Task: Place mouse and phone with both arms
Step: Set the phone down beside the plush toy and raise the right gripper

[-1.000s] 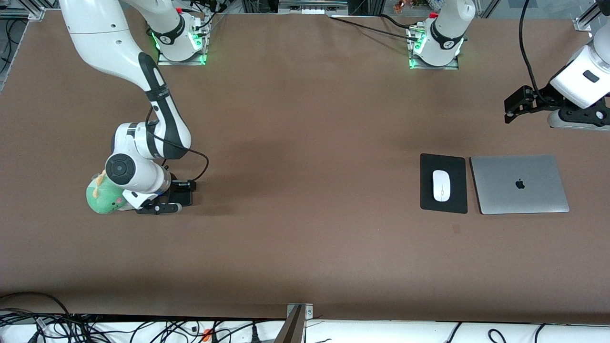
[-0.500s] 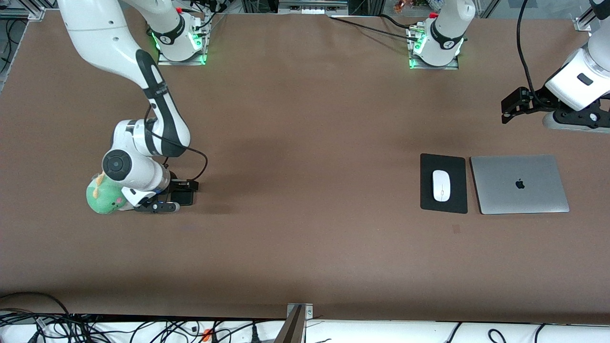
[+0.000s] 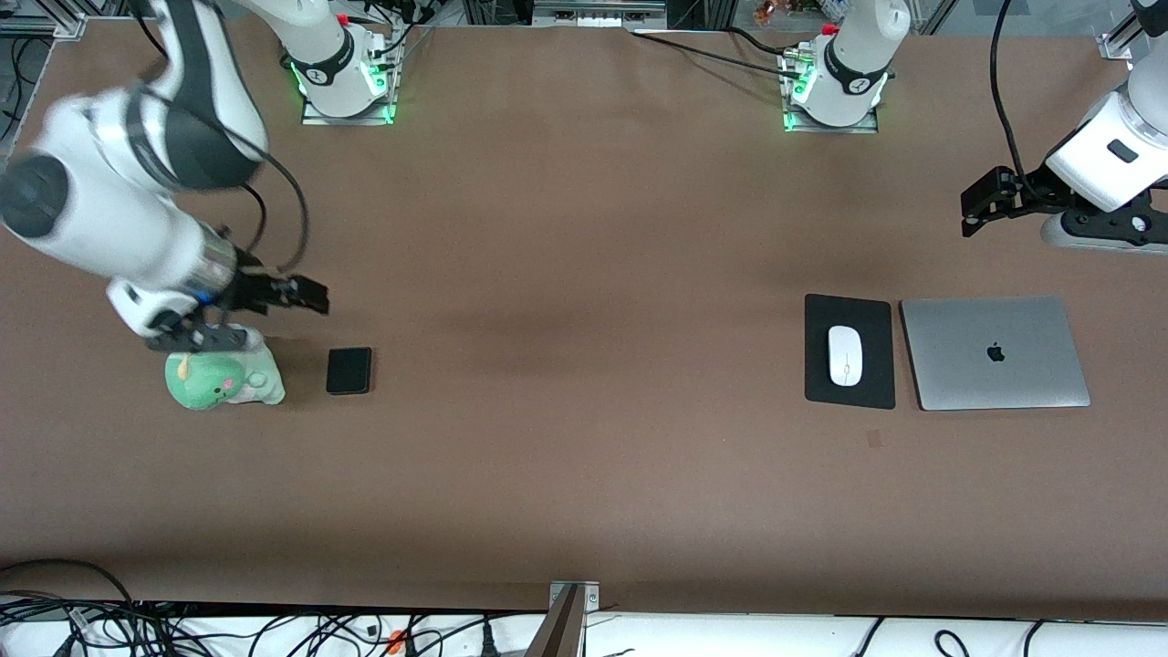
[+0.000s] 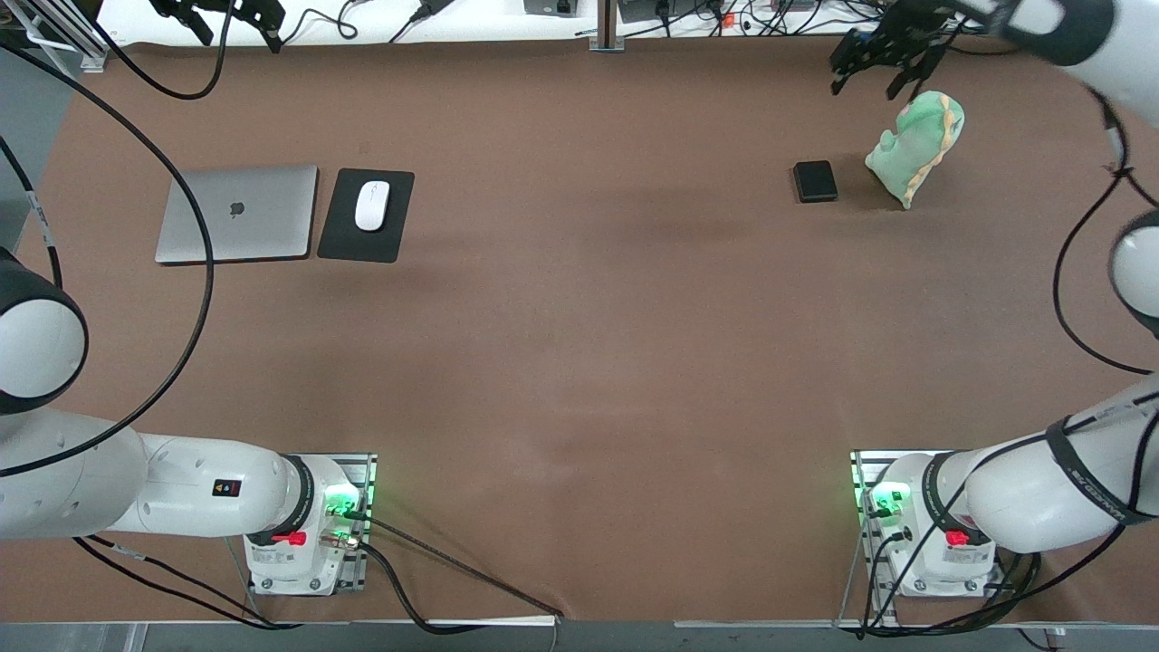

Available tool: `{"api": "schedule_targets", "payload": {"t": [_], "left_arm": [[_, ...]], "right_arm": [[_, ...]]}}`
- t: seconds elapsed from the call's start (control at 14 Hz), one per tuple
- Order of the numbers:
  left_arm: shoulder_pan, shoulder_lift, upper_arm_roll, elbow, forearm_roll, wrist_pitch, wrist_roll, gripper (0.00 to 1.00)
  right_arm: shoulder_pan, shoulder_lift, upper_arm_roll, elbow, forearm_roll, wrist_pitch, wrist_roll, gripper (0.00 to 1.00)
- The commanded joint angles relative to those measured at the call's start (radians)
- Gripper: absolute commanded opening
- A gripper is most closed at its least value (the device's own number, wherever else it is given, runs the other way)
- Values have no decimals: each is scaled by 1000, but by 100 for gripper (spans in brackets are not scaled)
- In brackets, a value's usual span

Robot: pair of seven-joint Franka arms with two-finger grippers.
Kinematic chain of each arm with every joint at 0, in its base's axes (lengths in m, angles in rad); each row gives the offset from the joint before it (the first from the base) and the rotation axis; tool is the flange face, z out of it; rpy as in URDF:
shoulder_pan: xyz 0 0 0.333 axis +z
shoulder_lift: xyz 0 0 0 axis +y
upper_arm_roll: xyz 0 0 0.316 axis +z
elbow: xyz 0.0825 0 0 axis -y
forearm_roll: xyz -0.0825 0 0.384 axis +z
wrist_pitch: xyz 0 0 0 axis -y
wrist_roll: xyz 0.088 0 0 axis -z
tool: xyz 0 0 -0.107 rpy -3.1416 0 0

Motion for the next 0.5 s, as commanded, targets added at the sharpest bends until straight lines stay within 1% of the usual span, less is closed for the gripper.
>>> {"api": "schedule_targets", "payload": {"t": [0.0, 0.07, 0.14, 0.21, 0.29, 0.43], "left_arm": [[-9, -3, -9, 8, 3, 1, -2, 100], [-7, -3, -9, 9, 3, 1, -2, 100], [-9, -3, -9, 9, 3, 1, -2, 100], [-9, -3, -9, 8, 3, 1, -2, 100], [-9, -3, -9, 9, 2, -1, -4, 100], [-9, -3, -9, 9, 2, -1, -4, 100]], "right_arm": [[-5, -87, -26, 19, -47, -118, -42, 100], [-9, -92, -24, 41, -74, -158, -59, 100], [-16, -92, -23, 68, -84, -184, -64, 100], [-50, -92, -14, 87, -85, -206, -85, 100], [-86, -92, 12, 99, -85, -224, -114, 100], [-114, -92, 36, 124, -104, -269, -125, 100]]}}
